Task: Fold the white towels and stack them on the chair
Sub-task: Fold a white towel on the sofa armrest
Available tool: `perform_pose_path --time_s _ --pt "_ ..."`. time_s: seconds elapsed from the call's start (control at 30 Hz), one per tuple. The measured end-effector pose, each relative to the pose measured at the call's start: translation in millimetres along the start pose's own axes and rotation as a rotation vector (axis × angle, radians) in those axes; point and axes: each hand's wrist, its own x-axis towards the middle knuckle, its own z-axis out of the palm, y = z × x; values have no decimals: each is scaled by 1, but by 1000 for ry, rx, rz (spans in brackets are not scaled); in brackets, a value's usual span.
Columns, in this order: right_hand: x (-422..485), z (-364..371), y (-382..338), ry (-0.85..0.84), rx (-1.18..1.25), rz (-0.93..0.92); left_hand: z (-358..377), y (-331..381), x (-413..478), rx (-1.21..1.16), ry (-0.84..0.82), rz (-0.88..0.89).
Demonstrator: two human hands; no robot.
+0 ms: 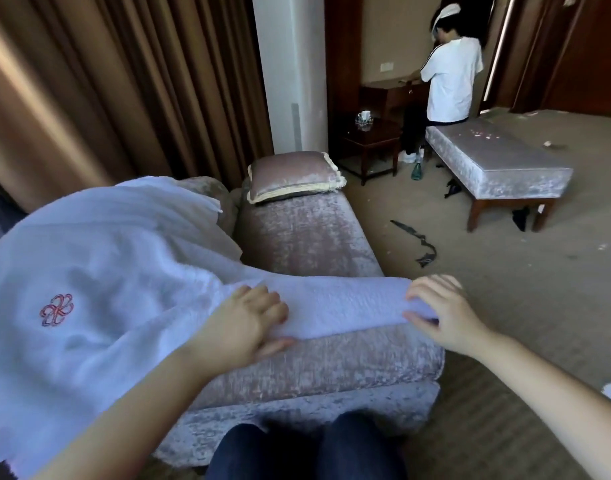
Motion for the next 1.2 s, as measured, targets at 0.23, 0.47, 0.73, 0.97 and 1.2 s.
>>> perform_pose_path --time_s 0.23,0.47,0.73,0.97,1.2 --pt "-25 0 -11 93 -259 -148 3 22 -7 129 -26 -25" --pt "-85 -6 -59 21 -154 -190 -12 51 -57 89 -98 74" --pt "-73 -14 -60 -50 -112 -79 -15 47 -51 7 16 -154" --pt "-3 -12 -18 -194 -116 395 -23 14 -21 230 -55 -463" --pt "8 -12 -6 -70 -22 311 -13 -13 -20 18 -137 -758"
